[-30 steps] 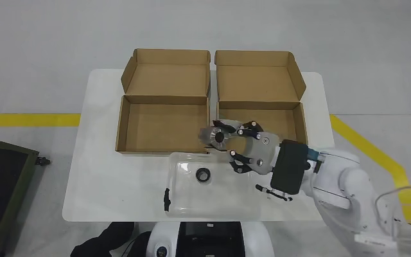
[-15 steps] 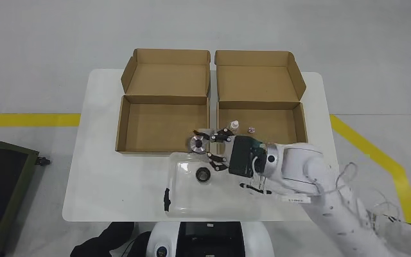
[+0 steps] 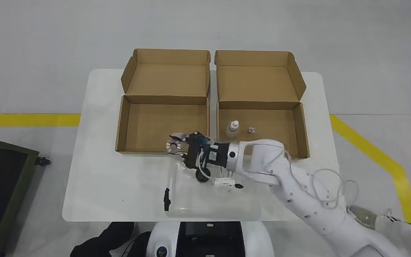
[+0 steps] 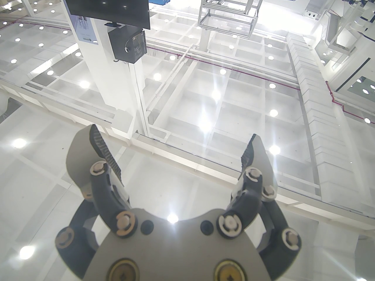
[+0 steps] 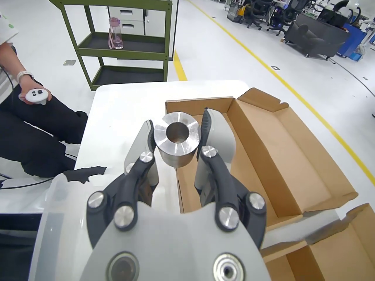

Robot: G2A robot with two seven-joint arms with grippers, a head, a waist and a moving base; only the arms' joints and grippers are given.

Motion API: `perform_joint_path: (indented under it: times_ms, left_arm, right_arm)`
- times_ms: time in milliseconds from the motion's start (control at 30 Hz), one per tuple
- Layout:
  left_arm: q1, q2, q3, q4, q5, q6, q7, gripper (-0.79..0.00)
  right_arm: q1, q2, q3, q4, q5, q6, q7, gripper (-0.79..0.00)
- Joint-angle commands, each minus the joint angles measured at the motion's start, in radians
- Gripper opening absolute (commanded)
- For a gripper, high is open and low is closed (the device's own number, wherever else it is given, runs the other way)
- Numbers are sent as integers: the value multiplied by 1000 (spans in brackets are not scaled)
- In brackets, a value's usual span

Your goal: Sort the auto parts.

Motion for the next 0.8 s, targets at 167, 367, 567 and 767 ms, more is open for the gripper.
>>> perform_joint_path:
  times_ms: [167, 367, 567, 767]
  left_arm:
    - [0, 0, 0, 0, 0, 0, 0, 0]
    - [0, 0, 0, 0, 0, 0, 0, 0]
    - [0, 0, 0, 0, 0, 0, 0, 0]
    - [0, 0, 0, 0, 0, 0, 0, 0]
  right_arm:
    - [89, -56, -97, 113, -23, 58, 5, -785]
    - [146, -106, -158, 222, -26, 112, 2, -785]
    - [196, -156, -207, 335, -21, 139, 12, -785]
    - [245, -204, -237, 447, -30, 174, 28, -785]
